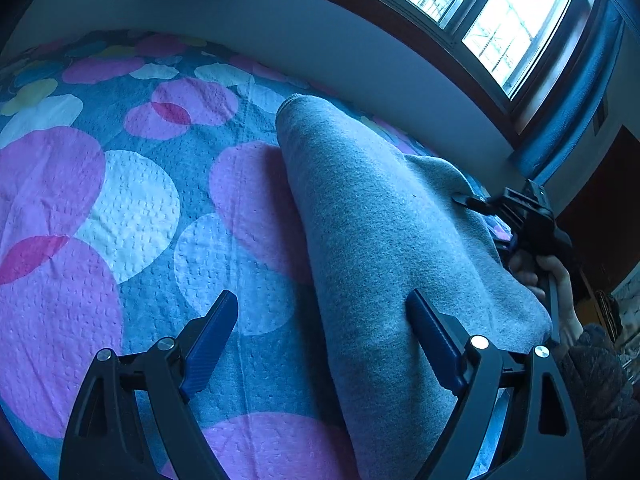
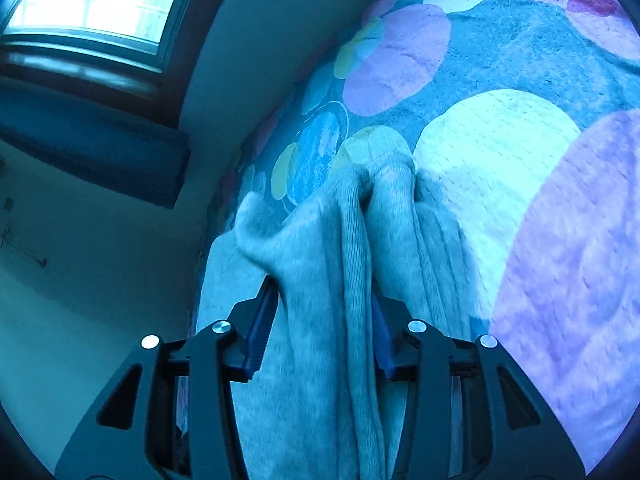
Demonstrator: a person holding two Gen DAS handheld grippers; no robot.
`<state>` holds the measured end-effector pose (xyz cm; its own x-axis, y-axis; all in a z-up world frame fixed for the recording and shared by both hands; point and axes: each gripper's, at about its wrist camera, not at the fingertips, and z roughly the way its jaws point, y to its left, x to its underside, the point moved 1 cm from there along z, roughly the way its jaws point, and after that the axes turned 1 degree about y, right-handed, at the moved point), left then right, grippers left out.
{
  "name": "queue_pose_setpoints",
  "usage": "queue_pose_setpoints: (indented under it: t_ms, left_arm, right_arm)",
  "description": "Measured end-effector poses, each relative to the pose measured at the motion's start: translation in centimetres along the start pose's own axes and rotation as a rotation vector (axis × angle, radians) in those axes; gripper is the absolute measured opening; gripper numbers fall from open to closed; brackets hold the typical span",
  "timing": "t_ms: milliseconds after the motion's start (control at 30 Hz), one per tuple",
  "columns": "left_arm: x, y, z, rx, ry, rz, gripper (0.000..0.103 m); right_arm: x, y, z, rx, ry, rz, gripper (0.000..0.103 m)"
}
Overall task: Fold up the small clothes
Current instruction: 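Lay the edge onto the bundle and open the right gripper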
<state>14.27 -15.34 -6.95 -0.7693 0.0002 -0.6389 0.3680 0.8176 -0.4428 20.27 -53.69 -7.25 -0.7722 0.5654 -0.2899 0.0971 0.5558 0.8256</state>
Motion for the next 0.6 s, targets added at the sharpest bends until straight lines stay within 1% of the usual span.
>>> queue_pose_setpoints:
  t_ms: [33, 67, 167, 200, 267, 333, 400, 500, 600]
  left_arm:
    - [0.0, -0.1, -0.2, 0.001, -0.004, 0.0, 0.086]
    - [0.0, -0.2, -0.5, 0.005, -0.009, 0.003, 0.085]
    - [0.1, -1.2, -1.3, 0.033, -0.019, 0.037, 0.085]
    - [0.1, -1.4, -1.3, 0.034, -0.018, 0.049, 0.085]
    - [0.3, -1.8, -0.8, 0.048, -0.002, 0.065, 0.086]
    - [0.6, -2.0, -0.1, 0.04, 0.02, 0.076, 0.086]
    - [0.8, -2.2, 0.2, 0.015, 0.028, 0.101, 0.086]
    - [0.8, -2.0, 0.3, 0.01, 0.034, 0.108, 0.087]
    - [0.8, -1.7, 0.6, 0.019, 0.047, 0.091, 0.087]
  right_arm:
    - [-0.3, 0.5, 0.1, 0.008, 0.005, -0.014, 0.016]
    - [-0.5, 1.1, 0.0, 0.023, -0.002, -0.037, 0.015]
    - [-1.0, 1.5, -1.1, 0.048, -0.032, -0.053, 0.013]
    - [-1.0, 1.1, -1.3, 0.055, -0.04, -0.045, 0.013]
    - [-1.3, -0.4, -1.2, 0.073, -0.029, -0.019, 0.013]
    - [-0.9, -1.2, -0.4, 0.105, -0.006, -0.038, 0.013]
    - [-1.0, -1.7, -0.2, 0.079, -0.008, -0.016, 0.014]
    - [-0.8, -1.6, -0.8, 0.051, -0.006, -0.01, 0.018]
    - [0.4, -0.8, -3.4, 0.048, -0.028, -0.02, 0.03]
